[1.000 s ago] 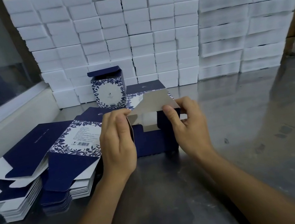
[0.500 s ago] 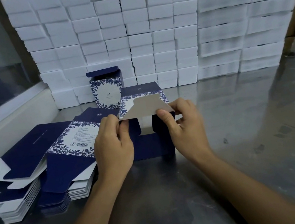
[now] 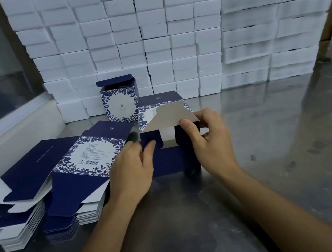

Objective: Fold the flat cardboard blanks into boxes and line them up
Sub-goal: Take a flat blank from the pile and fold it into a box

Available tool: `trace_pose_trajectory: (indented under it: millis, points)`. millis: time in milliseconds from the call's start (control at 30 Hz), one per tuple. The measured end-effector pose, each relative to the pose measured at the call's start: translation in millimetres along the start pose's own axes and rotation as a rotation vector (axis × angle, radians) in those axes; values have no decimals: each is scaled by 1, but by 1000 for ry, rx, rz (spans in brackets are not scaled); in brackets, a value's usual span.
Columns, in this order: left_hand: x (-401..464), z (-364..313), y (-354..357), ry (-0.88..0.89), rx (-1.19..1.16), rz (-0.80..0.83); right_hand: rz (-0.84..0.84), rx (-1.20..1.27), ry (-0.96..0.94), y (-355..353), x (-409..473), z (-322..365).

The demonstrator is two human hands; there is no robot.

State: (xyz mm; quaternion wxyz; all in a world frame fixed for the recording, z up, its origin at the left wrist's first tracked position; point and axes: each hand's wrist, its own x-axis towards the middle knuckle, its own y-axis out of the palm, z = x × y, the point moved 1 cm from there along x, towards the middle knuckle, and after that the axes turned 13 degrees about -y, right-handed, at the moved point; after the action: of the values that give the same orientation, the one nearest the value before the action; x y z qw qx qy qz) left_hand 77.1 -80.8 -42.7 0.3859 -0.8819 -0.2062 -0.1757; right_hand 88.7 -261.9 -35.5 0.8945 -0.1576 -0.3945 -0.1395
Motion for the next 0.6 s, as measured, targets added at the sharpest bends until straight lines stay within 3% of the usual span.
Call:
trace_pose_trajectory:
  millis: [167,333,600]
  points:
    - [0,1,1,-25,10,37,-9,-4,7,-1,0,-1]
    - [-1,4,4,-58,181,166,-29,2,21,-2,1,-2]
    - [-2,4,4,-48,180,153,-10,18,34,-2,1,2]
